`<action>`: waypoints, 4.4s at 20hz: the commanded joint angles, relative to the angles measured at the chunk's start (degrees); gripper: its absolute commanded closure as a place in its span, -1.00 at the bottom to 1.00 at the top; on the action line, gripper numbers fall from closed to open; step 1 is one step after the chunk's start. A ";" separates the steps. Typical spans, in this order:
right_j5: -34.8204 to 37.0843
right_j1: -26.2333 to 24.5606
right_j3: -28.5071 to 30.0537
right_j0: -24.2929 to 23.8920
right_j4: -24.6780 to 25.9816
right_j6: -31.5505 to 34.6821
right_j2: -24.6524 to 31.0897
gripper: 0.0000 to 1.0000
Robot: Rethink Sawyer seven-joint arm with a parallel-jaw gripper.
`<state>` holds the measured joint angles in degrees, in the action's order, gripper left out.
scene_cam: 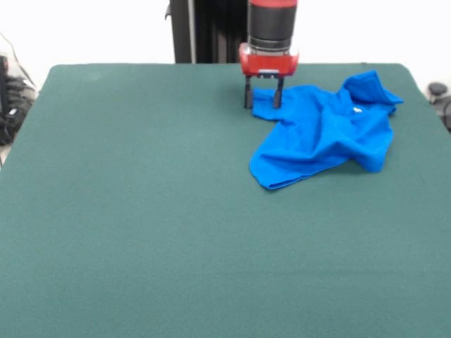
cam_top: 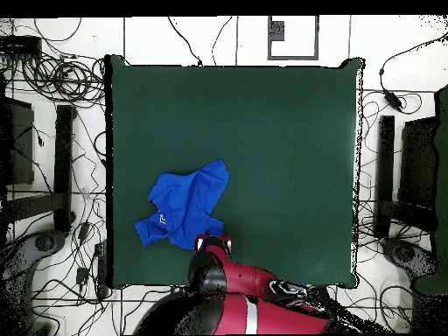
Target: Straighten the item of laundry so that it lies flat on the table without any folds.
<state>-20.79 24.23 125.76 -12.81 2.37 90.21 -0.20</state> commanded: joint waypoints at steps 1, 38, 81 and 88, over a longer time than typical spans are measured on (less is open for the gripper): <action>-5.37 -10.85 -11.86 1.41 -3.66 13.12 3.04 -1.00; -2.59 -7.25 -11.22 0.20 -0.51 9.17 1.82 1.00; 25.90 16.26 -2.49 -16.58 15.22 4.71 11.04 1.00; 30.52 19.20 -2.10 -23.22 17.29 0.41 14.85 1.00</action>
<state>1.18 40.60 125.55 -32.48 17.28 90.21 8.89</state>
